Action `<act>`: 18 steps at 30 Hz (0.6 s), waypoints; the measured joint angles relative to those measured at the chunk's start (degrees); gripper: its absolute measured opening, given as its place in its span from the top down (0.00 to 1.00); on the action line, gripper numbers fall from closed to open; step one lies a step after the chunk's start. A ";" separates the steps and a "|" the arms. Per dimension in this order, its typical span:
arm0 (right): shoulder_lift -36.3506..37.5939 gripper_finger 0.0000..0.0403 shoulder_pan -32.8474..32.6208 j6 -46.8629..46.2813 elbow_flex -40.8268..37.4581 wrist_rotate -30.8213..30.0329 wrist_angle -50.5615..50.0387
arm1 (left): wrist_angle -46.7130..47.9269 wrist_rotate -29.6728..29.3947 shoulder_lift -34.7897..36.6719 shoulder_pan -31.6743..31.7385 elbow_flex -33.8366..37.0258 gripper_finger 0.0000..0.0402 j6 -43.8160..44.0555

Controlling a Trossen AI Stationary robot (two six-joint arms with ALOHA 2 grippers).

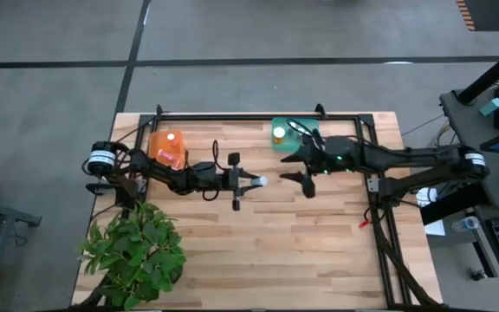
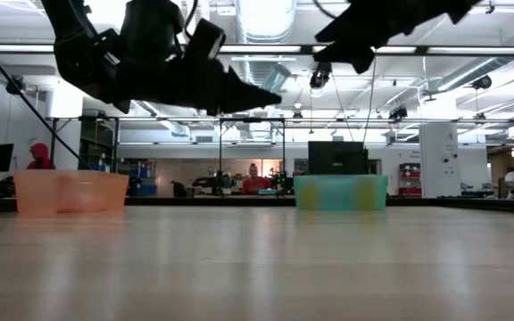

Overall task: Pick and place medicine bottles into bin by pill shape (circle, oval)
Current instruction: Put the blue tablet bottle into the orange bin

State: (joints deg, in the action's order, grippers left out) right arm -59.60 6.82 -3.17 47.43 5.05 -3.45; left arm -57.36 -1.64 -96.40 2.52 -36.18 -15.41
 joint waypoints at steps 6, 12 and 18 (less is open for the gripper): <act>6.33 0.44 -2.91 4.73 -11.37 -0.15 14.53 | -7.06 6.36 0.00 -0.02 -0.01 0.79 0.07; 5.33 0.44 -5.65 8.69 -21.56 -0.22 35.85 | -11.33 9.45 0.00 -0.02 -0.33 0.79 0.84; -3.57 0.44 -6.72 12.70 -25.76 -0.11 57.50 | -11.77 9.50 0.00 -0.02 -1.79 0.79 2.99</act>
State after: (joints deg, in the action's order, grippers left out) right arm -63.17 0.10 9.53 21.67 4.94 54.05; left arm -69.13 7.86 -96.40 2.50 -37.97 -12.43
